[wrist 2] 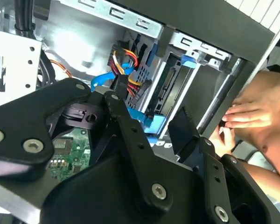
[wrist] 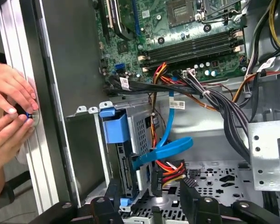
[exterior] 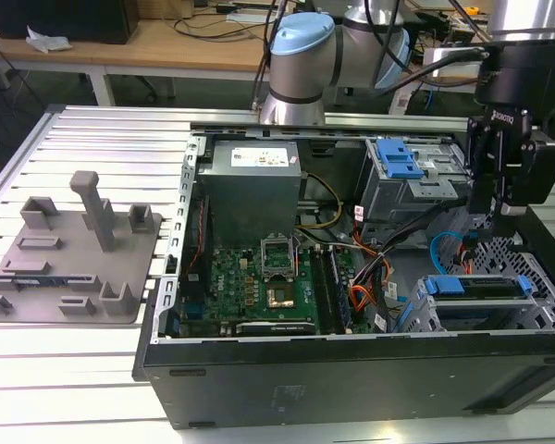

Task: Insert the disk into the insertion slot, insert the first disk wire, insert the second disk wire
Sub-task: 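Insert the first disk wire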

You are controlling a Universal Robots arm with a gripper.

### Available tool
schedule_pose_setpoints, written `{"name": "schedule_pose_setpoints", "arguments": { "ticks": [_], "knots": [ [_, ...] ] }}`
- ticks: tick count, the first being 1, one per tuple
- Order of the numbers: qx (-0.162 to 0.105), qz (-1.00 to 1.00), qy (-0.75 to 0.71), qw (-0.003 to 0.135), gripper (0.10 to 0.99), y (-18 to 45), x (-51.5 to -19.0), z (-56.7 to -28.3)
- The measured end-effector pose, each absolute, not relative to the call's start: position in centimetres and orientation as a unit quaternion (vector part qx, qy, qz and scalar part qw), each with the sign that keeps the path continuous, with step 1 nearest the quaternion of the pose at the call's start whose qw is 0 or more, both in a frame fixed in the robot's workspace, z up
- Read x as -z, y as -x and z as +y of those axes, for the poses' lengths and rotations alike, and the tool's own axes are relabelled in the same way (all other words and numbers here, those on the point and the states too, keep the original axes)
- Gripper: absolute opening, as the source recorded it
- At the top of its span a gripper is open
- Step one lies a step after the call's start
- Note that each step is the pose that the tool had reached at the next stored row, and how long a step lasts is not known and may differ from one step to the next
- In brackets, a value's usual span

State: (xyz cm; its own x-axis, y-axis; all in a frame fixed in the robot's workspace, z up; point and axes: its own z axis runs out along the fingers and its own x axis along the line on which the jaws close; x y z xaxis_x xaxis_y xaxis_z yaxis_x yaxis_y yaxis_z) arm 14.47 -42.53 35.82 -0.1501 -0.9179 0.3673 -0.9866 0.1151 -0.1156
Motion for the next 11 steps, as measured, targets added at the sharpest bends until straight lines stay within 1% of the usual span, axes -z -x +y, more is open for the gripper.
{"name": "schedule_pose_setpoints", "arguments": {
  "ticks": [2, 3, 6, 7, 9, 10, 11],
  "knots": [
    [-0.170, -0.739, -0.645, 0.100, 0.624, -14.30, -35.70, -42.53],
    [-0.172, -0.738, -0.644, 0.101, 0.624, -14.15, -35.67, -42.53],
    [-0.185, -0.735, -0.642, 0.112, 0.624, -13.90, -35.65, -42.52],
    [-0.193, -0.733, -0.642, 0.118, 0.624, -13.89, -35.64, -42.42],
    [-0.202, -0.730, -0.641, 0.121, 0.608, -13.87, -35.49, -41.94],
    [-0.205, -0.730, -0.641, 0.121, 0.533, -13.84, -35.41, -41.81],
    [-0.212, -0.728, -0.640, 0.125, 0.533, -13.73, -35.35, -41.60]
  ]
}}
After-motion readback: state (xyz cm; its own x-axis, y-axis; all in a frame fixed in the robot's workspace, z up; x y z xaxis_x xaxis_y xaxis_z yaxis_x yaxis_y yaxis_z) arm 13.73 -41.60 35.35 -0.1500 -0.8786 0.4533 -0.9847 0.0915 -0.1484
